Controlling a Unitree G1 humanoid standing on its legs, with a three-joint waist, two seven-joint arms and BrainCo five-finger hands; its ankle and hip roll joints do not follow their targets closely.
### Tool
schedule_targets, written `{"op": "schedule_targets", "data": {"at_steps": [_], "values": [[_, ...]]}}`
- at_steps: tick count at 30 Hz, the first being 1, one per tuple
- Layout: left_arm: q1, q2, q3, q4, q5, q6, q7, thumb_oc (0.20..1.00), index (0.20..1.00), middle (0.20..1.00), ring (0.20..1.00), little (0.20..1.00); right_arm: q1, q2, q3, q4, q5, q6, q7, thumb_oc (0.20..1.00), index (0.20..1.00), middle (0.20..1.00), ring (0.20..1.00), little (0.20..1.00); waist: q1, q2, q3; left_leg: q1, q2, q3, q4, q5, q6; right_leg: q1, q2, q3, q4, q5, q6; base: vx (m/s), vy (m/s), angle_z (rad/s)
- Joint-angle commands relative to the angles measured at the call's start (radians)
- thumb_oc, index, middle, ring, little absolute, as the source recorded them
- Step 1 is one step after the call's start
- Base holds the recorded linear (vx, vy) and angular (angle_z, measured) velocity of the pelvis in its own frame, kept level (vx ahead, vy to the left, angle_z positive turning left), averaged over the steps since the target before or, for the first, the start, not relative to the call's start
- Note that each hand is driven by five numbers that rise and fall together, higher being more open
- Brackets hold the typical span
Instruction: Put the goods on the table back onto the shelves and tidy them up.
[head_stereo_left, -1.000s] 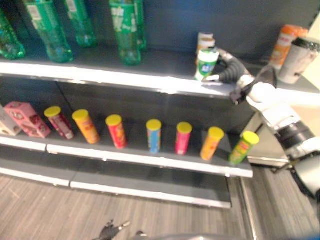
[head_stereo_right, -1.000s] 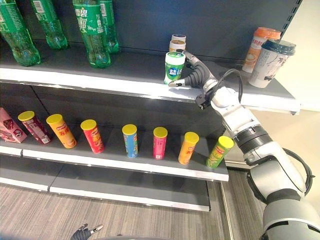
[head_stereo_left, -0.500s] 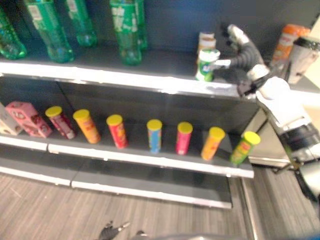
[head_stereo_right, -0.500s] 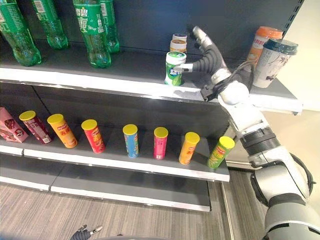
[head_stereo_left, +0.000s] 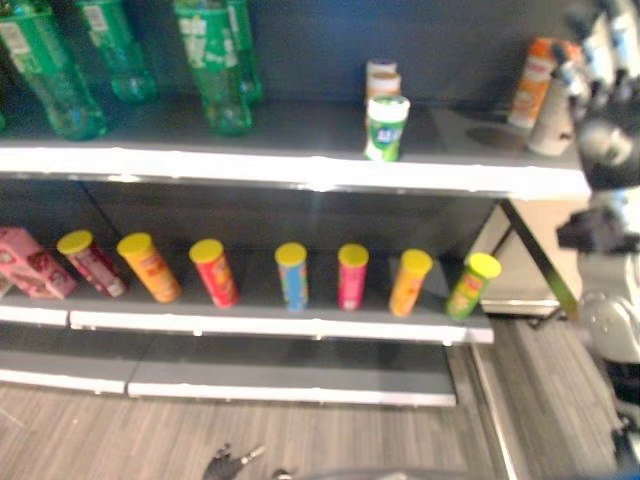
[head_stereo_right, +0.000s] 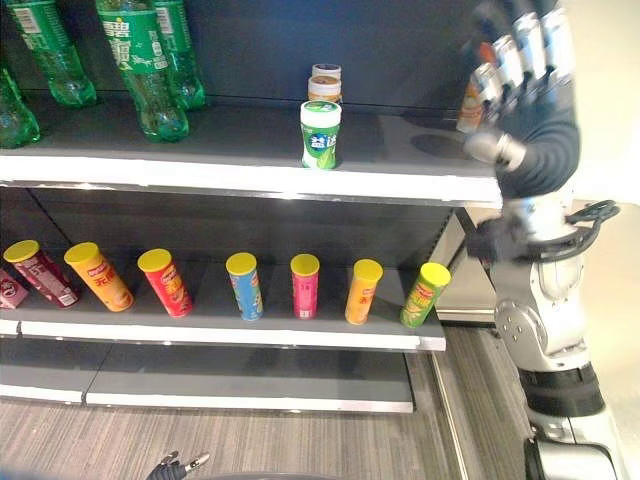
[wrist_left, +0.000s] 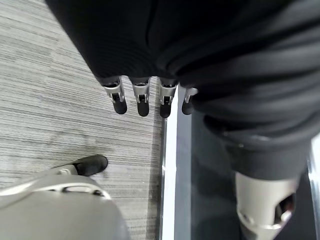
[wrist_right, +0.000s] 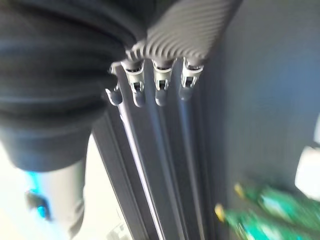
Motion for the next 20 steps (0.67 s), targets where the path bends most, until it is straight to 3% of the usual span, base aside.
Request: {"op": "schedule_targets", "data": {"at_steps": [1,3,5,8,9,10,12,14,17,20], "values": [[-0.09,0.039,0.008,0.008,0.048,-0.038,-0.042,1.0,1.0,1.0,1.0,1.0,0.138,-0.004,0.052,-0.006,0.161,0.15,0.209,1.0,1.0,1.0,1.0,1.0,0.007,-0.003,0.066,0.068,0.043,0.099,0.053,-0.118,-0.056,-0.041,-0.059,-0.043,0.075,-0.057,0.041,-0.02,0.012,-0.12],[-0.091,0.039,0.013,0.008,0.051,-0.04,-0.042,1.0,1.0,1.0,1.0,1.0,0.192,0.001,0.062,0.003,0.168,0.176,0.231,1.0,1.0,1.0,1.0,1.0,0.003,-0.004,0.064,0.063,0.043,0.102,0.053,-0.116,-0.056,-0.049,-0.059,-0.04,0.076,-0.055,0.04,-0.02,0.009,-0.05],[-0.097,0.041,0.025,0.029,0.063,-0.042,-0.053,1.0,1.0,1.0,1.0,1.0,0.316,0.044,0.093,0.043,0.188,0.246,0.286,1.0,1.0,1.0,1.0,1.0,-0.014,-0.003,0.066,0.062,0.043,0.111,0.05,-0.114,-0.059,-0.059,-0.061,-0.033,0.077,-0.053,0.041,-0.01,0.011,-0.12],[-0.1,0.034,0.032,0.037,0.074,-0.042,-0.063,1.0,1.0,1.0,1.0,1.0,0.426,0.082,0.136,0.199,0.156,0.296,0.309,1.0,1.0,1.0,1.0,1.0,-0.037,-0.001,0.065,0.068,0.043,0.124,0.047,-0.114,-0.06,-0.062,-0.061,-0.02,0.077,-0.051,0.042,0.0,0.01,-0.18],[-0.097,0.034,0.033,0.036,0.084,-0.04,-0.071,1.0,1.0,1.0,1.0,1.0,0.457,0.083,0.141,0.263,0.102,0.301,0.31,1.0,1.0,1.0,1.0,1.0,-0.04,0.0,0.064,0.07,0.043,0.126,0.044,-0.113,-0.061,-0.06,-0.061,-0.021,0.075,-0.051,0.042,-0.01,-0.003,-0.13],[-0.112,0.036,0.022,0.037,0.084,-0.038,-0.085,1.0,1.0,1.0,1.0,1.0,0.464,0.06,0.188,0.433,-0.102,0.293,0.295,1.0,1.0,1.0,1.0,1.0,-0.044,0.0,0.07,0.076,0.043,0.126,0.042,-0.112,-0.062,-0.055,-0.061,-0.022,0.076,-0.051,0.043,-0.01,-0.013,-0.15],[-0.128,0.034,0.0,0.044,0.091,-0.03,-0.098,1.0,1.0,1.0,1.0,1.0,0.439,0.063,0.225,0.588,-0.34,0.264,0.235,1.0,1.0,1.0,1.0,1.0,-0.047,0.0,0.071,0.077,0.044,0.123,0.042,-0.111,-0.062,-0.051,-0.062,-0.022,0.074,-0.05,0.043,-0.02,-0.018,-0.07],[-0.149,0.032,-0.03,0.055,0.095,-0.024,-0.099,1.0,1.0,1.0,1.0,1.0,0.396,0.129,0.249,0.766,-0.525,0.235,0.135,1.0,1.0,1.0,1.0,1.0,-0.046,0.002,0.073,0.076,0.043,0.117,0.041,-0.112,-0.058,-0.05,-0.063,-0.026,0.072,-0.049,0.043,0.0,0.0,0.0],[-0.18,0.022,-0.056,0.058,0.063,-0.024,-0.067,1.0,1.0,1.0,1.0,1.0,0.276,0.277,0.235,1.081,-0.671,0.214,-0.057,1.0,1.0,1.0,1.0,1.0,-0.038,0.006,0.074,0.076,0.038,0.109,0.041,-0.115,-0.05,-0.048,-0.065,-0.023,0.07,-0.046,0.04,-0.01,-0.01,-0.04],[-0.189,0.024,-0.072,0.046,0.046,-0.026,-0.053,1.0,1.0,1.0,1.0,1.0,0.214,0.347,0.231,1.24,-0.751,0.208,-0.142,1.0,1.0,1.0,1.0,1.0,-0.022,0.012,0.067,0.078,0.034,0.1,0.04,-0.12,-0.044,-0.04,-0.064,-0.026,0.064,-0.046,0.037,0.01,-0.019,-0.02]]}}
